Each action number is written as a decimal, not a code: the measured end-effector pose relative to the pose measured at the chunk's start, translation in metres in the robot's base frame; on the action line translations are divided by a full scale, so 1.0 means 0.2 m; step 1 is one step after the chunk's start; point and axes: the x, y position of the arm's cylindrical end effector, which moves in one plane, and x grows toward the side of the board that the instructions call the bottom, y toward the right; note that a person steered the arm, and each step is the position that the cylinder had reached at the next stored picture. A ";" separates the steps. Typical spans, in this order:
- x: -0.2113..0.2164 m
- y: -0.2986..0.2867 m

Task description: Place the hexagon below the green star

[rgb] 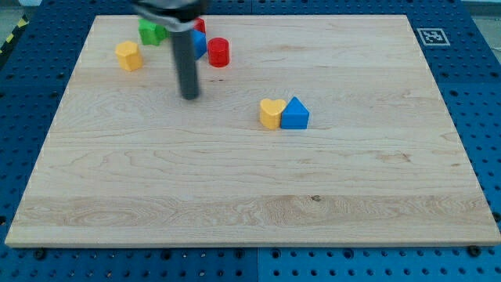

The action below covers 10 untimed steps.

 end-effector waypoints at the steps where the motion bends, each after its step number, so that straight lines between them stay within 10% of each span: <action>1: -0.12 -0.45; 3: -0.56 -0.76; 6: -0.15 0.21; 10: -0.43 -0.62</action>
